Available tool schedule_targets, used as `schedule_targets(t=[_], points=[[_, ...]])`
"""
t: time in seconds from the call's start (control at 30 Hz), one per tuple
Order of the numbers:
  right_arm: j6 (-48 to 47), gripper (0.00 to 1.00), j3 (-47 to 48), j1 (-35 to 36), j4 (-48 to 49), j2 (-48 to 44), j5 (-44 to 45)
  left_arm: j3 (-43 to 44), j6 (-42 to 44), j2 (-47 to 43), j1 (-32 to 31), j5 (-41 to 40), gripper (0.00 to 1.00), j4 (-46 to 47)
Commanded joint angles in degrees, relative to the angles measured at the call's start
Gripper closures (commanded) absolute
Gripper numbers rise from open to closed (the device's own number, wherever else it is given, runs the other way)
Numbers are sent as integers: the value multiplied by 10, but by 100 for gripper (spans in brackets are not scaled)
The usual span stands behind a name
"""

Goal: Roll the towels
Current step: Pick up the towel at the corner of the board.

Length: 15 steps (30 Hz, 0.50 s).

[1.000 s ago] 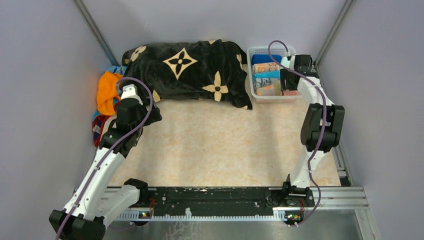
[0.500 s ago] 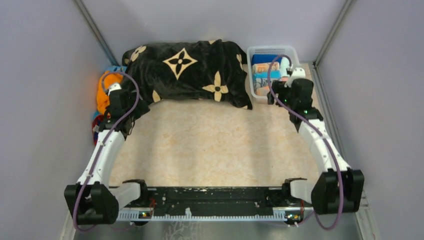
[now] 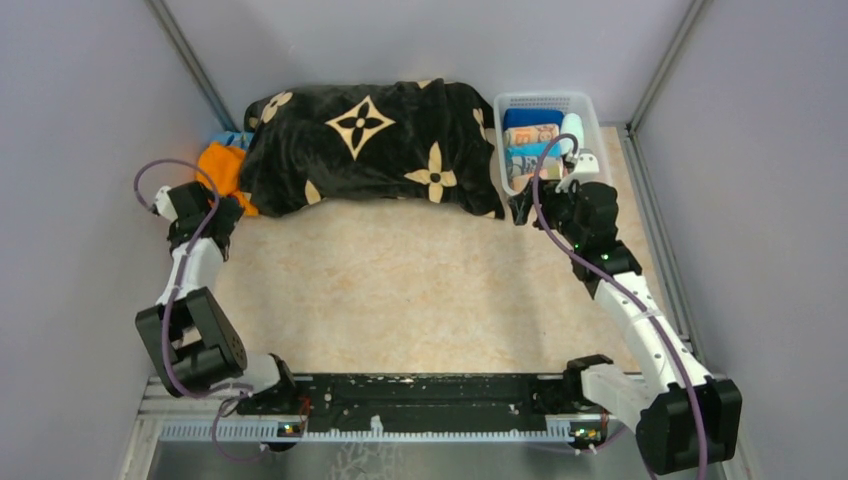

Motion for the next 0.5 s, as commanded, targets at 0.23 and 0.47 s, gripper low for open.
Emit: schedule_targets(t=[0.23, 0.47], points=[[9, 16, -24, 16, 70, -5, 2, 60, -53, 169, 23, -86, 18, 99], [4, 16, -39, 16, 90, -4, 3, 94, -58, 259, 30, -65, 24, 116]])
